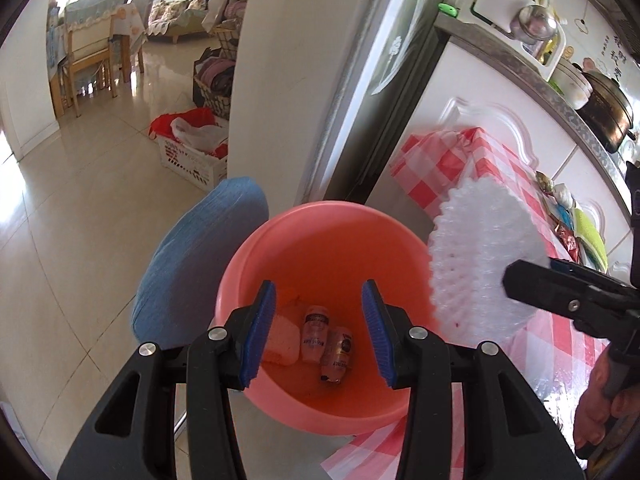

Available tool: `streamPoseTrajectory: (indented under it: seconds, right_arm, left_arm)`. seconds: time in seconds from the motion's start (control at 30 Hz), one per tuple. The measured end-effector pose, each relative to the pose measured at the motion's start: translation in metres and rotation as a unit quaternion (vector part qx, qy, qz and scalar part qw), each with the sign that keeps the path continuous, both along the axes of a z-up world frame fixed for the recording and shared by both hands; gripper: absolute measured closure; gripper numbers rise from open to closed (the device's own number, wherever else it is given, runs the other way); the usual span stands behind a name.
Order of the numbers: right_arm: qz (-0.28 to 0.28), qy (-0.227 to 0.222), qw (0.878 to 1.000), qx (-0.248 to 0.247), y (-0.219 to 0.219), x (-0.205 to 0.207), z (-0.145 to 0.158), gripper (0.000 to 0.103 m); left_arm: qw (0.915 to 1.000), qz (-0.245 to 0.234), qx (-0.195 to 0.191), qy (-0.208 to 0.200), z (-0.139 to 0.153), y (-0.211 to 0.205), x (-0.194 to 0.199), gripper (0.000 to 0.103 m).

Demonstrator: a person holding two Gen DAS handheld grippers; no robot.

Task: Collect trash
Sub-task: 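Drop the bottle and foam net into the orange bucket, opening both tools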

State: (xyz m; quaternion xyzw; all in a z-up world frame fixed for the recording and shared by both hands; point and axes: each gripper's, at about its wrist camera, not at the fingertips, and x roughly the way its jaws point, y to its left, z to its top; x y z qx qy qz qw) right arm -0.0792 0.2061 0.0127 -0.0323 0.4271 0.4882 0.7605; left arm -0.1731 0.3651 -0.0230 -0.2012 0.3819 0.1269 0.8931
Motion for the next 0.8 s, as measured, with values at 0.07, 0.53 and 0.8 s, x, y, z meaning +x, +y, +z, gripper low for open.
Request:
streamPoseTrajectory:
  seconds: [0.07,0.53,0.8]
  right_arm:
    - [0.002,0.004,1.0,-0.006,0.005,0.001,-0.005,0.045]
    - [-0.044,0.008,0.999,0.028,-0.023,0.007,-0.001,0.025]
    - [-0.092,0.006,0.994,0.057,-0.071,0.013,0.009,0.022]
  left_arm:
    - [1.0,0.003,-0.003,0.003,-0.003,0.003,-0.002,0.056]
    - [0.9992,0.039,0.003,0.009,-0.005,0.009,-0.005,0.015]
    - [0.9992,0.029,-0.015,0.023,-0.006,0.002,-0.002,0.014]
